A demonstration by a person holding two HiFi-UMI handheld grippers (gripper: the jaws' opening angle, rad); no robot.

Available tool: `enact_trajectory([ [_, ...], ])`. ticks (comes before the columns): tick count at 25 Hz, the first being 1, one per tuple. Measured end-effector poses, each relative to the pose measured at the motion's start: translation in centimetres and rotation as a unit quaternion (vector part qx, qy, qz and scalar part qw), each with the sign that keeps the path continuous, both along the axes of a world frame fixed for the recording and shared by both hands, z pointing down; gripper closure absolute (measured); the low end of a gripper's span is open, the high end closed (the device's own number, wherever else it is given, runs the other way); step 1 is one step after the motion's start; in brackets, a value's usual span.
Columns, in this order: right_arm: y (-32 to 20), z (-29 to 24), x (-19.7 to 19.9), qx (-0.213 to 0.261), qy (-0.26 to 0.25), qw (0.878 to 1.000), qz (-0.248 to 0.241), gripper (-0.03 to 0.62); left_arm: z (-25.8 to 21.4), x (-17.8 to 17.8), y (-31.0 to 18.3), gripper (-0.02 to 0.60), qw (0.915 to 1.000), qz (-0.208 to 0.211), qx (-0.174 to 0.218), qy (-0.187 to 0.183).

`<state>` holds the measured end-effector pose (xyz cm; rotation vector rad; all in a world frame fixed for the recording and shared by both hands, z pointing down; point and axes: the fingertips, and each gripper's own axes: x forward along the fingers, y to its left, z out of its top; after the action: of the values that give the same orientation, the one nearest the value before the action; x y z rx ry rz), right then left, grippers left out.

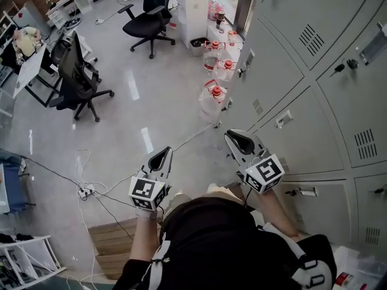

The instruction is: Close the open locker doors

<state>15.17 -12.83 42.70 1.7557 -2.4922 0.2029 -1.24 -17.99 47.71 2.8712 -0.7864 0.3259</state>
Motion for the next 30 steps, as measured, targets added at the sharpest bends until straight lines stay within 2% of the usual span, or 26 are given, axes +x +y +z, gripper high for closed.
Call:
enact_trajectory([
  [7, 0.9, -3.2, -1.6, 0.043, 0.024, 0.999, -0.002, 0.546, -3.4, 0.5, 0.0, 0.574, 0.9983, 0.023, 0.047, 0.026],
  [13, 1.7, -4.1, -3.3, 0.064, 0.045, 0.997, -0.009, 0.546, -4.7, 0.6, 0.5, 0.574, 0.9961, 0.040, 0.068, 0.041],
  [30, 3.0, -1.9, -4.3, 0.031, 0.023, 0.999, 0.005, 0.548, -3.9, 0.7, 2.3, 0.574, 0.9952, 0.072, 0.055, 0.039],
])
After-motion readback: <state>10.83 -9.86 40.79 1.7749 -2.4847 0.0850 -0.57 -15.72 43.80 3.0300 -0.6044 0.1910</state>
